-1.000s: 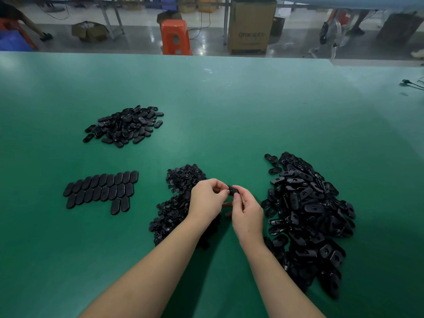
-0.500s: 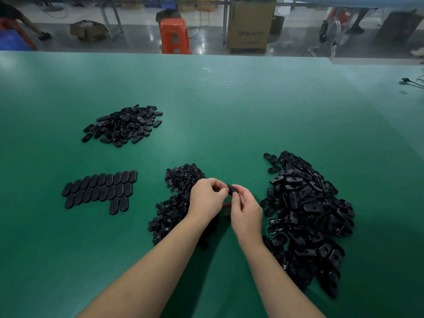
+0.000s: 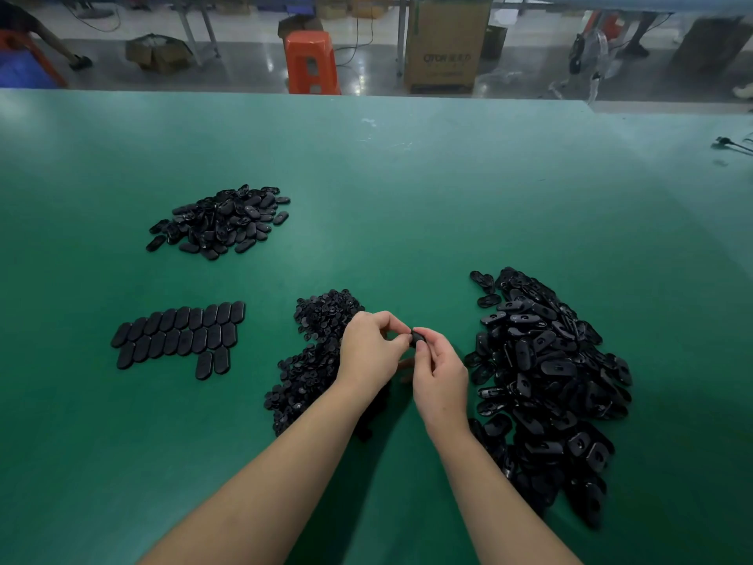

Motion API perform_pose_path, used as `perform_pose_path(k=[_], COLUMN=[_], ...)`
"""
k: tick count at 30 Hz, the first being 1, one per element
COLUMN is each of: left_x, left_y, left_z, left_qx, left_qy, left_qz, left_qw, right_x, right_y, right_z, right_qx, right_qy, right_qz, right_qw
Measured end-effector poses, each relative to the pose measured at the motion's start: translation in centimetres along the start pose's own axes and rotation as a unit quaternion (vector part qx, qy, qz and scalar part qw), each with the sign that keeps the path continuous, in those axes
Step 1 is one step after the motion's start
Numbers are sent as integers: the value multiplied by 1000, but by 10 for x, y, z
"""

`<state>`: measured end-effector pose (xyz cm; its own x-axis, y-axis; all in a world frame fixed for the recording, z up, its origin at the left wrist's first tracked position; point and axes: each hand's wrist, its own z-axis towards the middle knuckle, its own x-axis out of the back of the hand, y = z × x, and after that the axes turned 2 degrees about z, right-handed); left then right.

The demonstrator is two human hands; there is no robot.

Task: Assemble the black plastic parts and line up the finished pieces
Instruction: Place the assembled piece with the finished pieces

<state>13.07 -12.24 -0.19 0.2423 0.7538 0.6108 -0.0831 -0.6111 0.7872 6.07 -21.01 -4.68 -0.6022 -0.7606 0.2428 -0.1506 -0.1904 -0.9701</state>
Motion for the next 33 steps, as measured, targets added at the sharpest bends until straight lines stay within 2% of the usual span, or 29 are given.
perform_pose_path(k=[7, 16, 33], left_x=[5, 10, 1], left_y=[1, -2, 5], left_z=[-1, -1, -8], left_qx=[2, 11, 18], left_qy=[-41, -82, -48], left_qz=[-33, -55, -40], left_qw=[999, 995, 998], right_x=[1, 1, 2], right_y=[3, 2, 3], right_z=[2, 1, 1], right_qx=[-27, -9, -7], right_qy=[1, -15, -10], right_qz=[29, 21, 19], right_qw=[999, 1000, 1000])
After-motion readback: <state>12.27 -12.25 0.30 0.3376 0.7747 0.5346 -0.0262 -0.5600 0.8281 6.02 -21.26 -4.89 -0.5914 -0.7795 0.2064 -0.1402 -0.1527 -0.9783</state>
